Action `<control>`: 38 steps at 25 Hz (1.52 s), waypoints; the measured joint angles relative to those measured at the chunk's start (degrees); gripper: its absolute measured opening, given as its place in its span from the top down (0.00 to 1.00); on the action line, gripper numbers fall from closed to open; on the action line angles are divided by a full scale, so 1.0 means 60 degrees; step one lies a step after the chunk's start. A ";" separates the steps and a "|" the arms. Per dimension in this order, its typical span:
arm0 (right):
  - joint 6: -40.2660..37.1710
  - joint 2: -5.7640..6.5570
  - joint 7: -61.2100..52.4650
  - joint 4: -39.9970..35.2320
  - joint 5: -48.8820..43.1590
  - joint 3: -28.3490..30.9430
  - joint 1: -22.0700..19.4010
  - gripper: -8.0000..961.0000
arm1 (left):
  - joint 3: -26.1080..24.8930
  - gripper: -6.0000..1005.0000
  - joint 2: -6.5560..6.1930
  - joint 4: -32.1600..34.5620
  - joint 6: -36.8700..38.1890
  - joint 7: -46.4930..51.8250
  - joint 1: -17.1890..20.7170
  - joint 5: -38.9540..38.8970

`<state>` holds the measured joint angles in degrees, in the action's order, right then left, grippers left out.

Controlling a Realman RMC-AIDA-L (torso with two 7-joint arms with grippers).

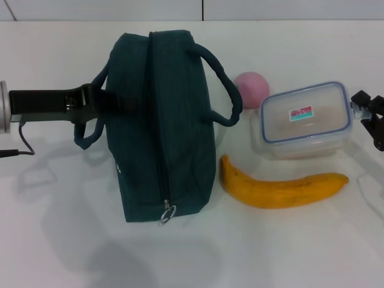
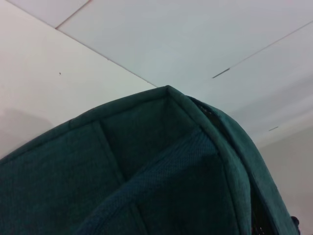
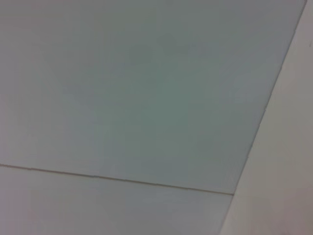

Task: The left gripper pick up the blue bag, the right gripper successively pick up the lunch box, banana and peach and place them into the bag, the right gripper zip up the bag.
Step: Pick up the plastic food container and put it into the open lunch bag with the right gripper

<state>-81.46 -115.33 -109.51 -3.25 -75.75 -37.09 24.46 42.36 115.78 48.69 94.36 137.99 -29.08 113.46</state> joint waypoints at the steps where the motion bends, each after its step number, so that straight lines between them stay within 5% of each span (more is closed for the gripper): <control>1: -0.0048 -0.0003 -0.0037 0.0006 0.0025 0.0000 -0.0021 0.89 | 0.0000 0.96 0.0011 0.0000 0.0000 -0.0007 -0.0001 -0.0001; 24: -0.1955 -0.0100 -0.0958 0.0679 0.1395 0.0002 -0.0172 0.90 | 0.0021 0.96 0.0083 0.0001 -0.0017 -0.0030 -0.0019 -0.0015; 38: -0.3293 -0.0144 -0.1668 0.0856 0.2017 0.0003 0.0608 0.90 | 0.0061 0.96 0.0152 0.0001 0.0025 -0.0029 -0.0101 -0.0115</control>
<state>-101.22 -116.20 -119.52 1.88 -63.65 -37.08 28.10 42.73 116.69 48.69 94.51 137.82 -29.68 112.78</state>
